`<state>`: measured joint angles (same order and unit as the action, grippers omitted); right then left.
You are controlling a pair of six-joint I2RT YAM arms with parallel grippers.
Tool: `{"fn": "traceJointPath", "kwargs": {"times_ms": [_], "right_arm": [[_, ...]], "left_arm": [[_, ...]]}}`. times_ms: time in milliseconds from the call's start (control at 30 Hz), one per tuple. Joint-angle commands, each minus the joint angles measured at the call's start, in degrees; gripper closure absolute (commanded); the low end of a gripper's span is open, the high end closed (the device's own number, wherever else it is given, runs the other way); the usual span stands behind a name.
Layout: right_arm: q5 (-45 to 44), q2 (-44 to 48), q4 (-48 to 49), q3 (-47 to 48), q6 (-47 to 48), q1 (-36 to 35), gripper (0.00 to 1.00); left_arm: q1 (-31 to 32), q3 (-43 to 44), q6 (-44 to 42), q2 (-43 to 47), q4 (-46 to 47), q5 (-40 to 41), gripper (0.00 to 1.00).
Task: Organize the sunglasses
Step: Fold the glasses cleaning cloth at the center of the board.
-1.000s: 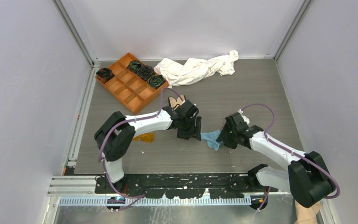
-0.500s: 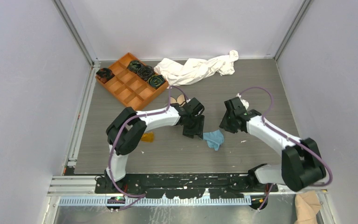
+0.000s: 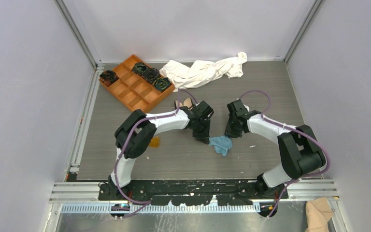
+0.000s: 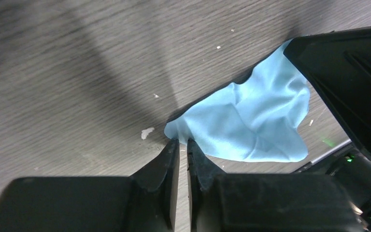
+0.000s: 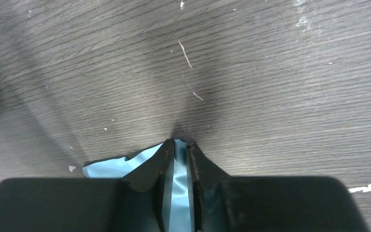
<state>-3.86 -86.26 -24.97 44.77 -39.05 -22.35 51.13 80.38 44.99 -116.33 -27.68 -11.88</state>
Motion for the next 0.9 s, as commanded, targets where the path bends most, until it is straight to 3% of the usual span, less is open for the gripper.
{"fn": "traceJointPath", "kwargs": {"times_ms": [0,33,167,467,733,867], "right_arm": [[-0.43,0.20,0.97,1.60,1.28,0.04,0.83],[-0.79,0.27,0.78,1.89,1.51,0.06,0.86],[-1.41,0.60,-0.94,3.94,2.36,0.15,0.99],[-2.57,7.48,-5.17,7.50,2.85,0.17,1.00],[-4.68,8.81,-7.98,10.69,4.15,0.16,1.00],[-6.43,8.47,-6.74,7.78,3.89,0.16,1.00]], "left_arm": [[-0.07,1.45,-0.46,-1.67,0.25,-0.76,0.95],[-0.13,1.85,-0.70,-1.83,0.15,-0.71,0.99],[-0.21,5.13,-2.95,-2.46,-2.10,0.17,1.00],[-1.12,13.99,-9.95,0.27,-6.19,2.83,1.00],[-4.09,19.48,-12.90,0.48,-10.82,-0.06,1.00],[-4.20,14.80,-11.92,0.72,-9.50,-1.13,0.85]]}}
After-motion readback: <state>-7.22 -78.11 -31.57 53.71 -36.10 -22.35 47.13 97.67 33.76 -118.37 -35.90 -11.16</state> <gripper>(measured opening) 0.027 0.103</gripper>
